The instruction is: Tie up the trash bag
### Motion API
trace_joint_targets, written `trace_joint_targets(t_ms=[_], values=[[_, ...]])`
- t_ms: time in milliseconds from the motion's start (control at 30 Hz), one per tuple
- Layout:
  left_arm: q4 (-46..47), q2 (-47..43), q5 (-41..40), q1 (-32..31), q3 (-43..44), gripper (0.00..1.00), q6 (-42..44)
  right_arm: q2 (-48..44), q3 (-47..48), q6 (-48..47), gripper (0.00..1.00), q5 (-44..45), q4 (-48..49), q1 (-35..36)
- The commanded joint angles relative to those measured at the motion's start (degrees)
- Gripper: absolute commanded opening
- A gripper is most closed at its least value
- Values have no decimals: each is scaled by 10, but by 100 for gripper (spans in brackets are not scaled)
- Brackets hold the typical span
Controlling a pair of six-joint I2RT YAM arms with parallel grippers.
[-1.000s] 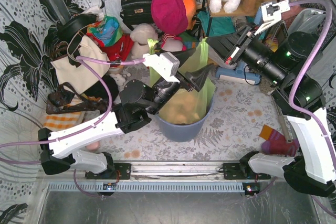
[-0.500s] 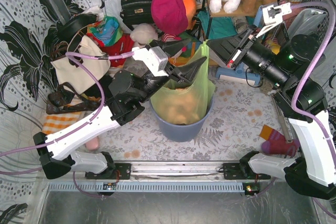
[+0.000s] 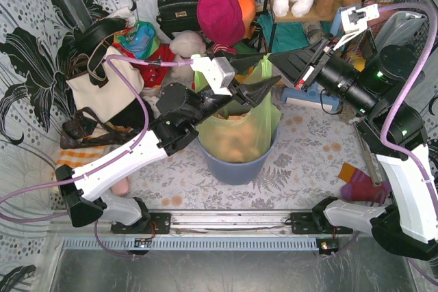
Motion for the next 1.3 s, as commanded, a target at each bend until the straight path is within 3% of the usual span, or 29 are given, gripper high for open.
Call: trace_joint_targets(t_ms=[0, 700, 900, 1033, 1267], values=[[32, 0, 27, 4, 31, 67, -22, -13, 0, -6, 0, -9, 21, 3], [38, -8, 0, 8, 23, 41, -61, -21, -7, -7, 0, -5, 24, 3], [31, -4, -8, 8, 32, 23, -66, -21, -7, -6, 0, -6, 27, 3], [16, -1, -13, 8, 44, 1, -72, -21, -8, -7, 0, -9, 27, 3], [12, -8, 19, 8, 39, 0, -77, -18, -1, -11, 0, -7, 34, 3]])
